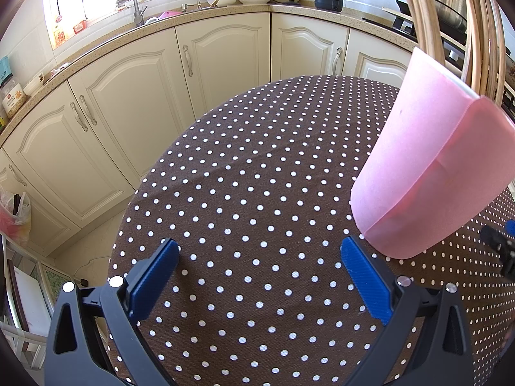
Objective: Organize utensils
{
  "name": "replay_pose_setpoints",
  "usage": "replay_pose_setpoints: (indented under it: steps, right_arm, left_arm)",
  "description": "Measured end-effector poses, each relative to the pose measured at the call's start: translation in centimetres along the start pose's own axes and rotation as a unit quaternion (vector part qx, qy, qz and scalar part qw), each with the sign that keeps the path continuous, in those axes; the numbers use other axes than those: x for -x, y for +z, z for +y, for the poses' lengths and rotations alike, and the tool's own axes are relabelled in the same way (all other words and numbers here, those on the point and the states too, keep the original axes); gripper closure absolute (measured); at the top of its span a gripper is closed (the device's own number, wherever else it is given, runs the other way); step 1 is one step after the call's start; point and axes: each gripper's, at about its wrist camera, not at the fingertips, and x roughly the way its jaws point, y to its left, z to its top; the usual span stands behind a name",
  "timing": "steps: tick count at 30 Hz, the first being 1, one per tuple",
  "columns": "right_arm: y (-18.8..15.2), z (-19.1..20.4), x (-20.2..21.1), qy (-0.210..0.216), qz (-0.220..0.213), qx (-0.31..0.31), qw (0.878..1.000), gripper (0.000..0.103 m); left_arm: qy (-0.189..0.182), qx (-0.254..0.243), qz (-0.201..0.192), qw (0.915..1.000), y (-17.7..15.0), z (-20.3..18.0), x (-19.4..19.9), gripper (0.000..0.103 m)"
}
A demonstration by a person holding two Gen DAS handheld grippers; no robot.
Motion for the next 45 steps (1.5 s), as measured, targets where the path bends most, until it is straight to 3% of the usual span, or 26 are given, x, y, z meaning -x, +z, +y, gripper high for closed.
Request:
replay_pose_setpoints:
  steps: [45]
  right_arm:
    - [-0.1,0.27,-0.1,-0.004,-0.008,0.0,1.0,0.006]
  left_arm:
    - [0.001,0.002,0.0,1.0,0.43,-0.4,-0.86,0.004]
